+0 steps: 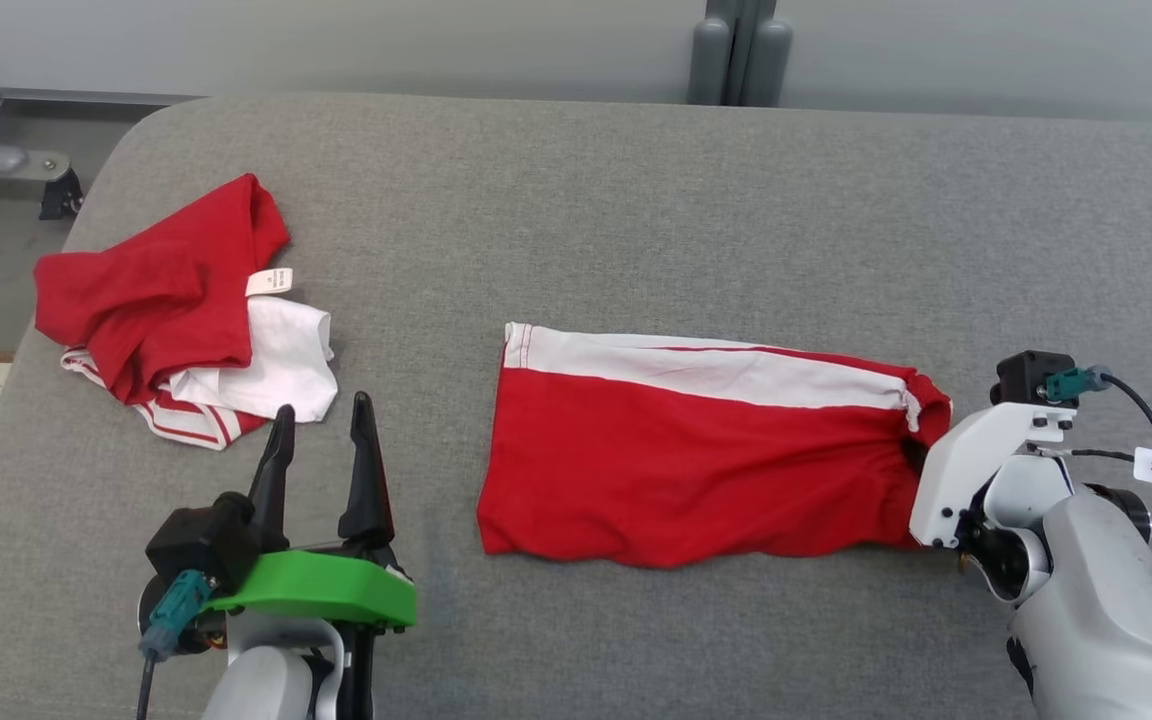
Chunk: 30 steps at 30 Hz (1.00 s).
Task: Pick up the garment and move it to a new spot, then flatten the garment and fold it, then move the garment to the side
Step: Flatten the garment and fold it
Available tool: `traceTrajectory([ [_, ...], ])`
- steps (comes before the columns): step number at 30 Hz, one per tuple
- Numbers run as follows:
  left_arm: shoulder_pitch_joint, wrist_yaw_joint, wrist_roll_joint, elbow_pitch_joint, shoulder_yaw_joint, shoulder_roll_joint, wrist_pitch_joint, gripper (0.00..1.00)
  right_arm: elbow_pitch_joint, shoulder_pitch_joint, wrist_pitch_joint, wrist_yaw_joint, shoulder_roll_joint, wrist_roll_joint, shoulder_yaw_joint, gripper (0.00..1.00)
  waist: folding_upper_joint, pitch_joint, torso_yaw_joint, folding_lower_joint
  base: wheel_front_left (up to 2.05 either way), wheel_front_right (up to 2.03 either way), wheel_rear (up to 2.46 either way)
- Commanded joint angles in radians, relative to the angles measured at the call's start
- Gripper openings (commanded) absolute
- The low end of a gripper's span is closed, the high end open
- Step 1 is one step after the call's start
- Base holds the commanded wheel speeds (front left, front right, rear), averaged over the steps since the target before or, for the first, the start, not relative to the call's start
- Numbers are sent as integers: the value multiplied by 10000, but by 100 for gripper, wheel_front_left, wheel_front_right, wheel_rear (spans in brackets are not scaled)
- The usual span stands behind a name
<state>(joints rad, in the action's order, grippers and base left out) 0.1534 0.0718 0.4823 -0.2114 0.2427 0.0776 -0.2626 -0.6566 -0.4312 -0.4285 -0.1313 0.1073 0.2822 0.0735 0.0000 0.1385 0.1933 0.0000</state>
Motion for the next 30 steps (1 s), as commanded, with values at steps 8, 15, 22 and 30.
traceTrajectory([
  [8,-137,74,-126,256,117,70,12,100,460,-43,-403,15,1158,943,-326,0,0,10,-702,0,0,0,0],
  [15,-58,107,-127,361,225,94,74,100,1418,415,-1005,11,1930,1582,-73,0,0,110,-1126,0,0,0,0],
  [22,72,85,-103,418,324,121,113,100,3283,815,-1742,7,1071,3373,-271,0,0,173,-1124,0,0,0,0],
  [30,241,87,-34,411,409,81,104,100,4691,966,-2469,5,-22,4685,-789,0,0,196,-608,0,0,0,0],
])
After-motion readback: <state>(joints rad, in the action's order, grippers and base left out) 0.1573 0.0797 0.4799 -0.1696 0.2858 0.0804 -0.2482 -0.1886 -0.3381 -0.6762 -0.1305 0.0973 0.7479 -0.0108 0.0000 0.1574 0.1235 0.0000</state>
